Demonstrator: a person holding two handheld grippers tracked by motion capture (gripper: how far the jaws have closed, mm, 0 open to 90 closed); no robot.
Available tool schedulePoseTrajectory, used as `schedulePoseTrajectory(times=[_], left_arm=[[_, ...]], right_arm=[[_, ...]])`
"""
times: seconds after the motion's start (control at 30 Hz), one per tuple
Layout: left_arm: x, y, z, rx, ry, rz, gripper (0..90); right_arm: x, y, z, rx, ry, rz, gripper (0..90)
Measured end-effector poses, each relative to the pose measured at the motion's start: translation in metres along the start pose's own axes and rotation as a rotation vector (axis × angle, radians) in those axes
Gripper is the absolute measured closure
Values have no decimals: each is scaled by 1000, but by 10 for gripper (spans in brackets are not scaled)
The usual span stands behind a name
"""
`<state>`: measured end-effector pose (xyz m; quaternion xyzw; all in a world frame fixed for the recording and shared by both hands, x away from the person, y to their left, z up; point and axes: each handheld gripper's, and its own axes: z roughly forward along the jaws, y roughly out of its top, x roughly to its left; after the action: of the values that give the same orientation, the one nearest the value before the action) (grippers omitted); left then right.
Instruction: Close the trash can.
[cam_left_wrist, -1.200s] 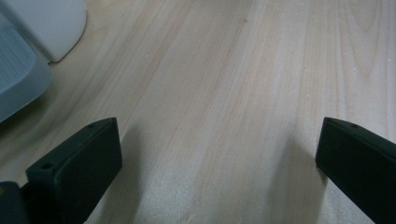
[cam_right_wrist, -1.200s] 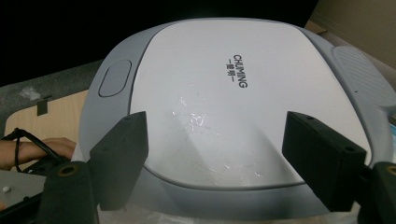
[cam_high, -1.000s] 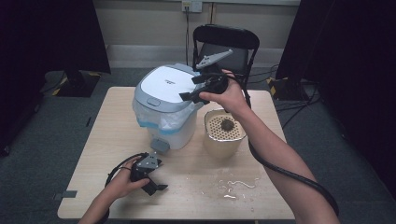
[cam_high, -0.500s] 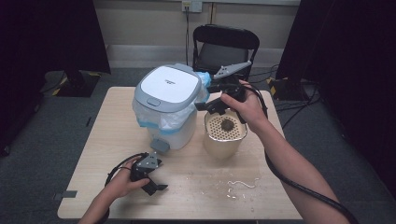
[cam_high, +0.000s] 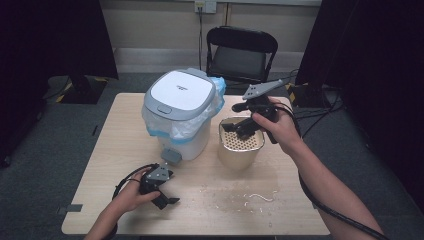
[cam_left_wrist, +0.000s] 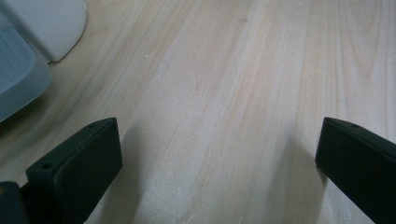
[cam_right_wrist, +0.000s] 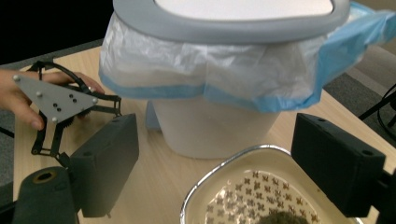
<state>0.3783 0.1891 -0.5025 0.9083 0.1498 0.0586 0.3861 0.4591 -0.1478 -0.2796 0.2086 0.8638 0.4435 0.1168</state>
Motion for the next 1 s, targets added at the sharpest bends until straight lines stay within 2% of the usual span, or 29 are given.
schedulePoseTrajectory(times=[0.3,0.73,1.0], left_arm=[[0,0,0,1,0,0,0],[0,0,0,1,-1,-3,0],[0,0,0,0,-2,-5,0]], right_arm=[[0,-26,-8,15,1,0,147],[-4,-60,-21,32,0,33,147],[-5,-88,-26,48,7,54,147]])
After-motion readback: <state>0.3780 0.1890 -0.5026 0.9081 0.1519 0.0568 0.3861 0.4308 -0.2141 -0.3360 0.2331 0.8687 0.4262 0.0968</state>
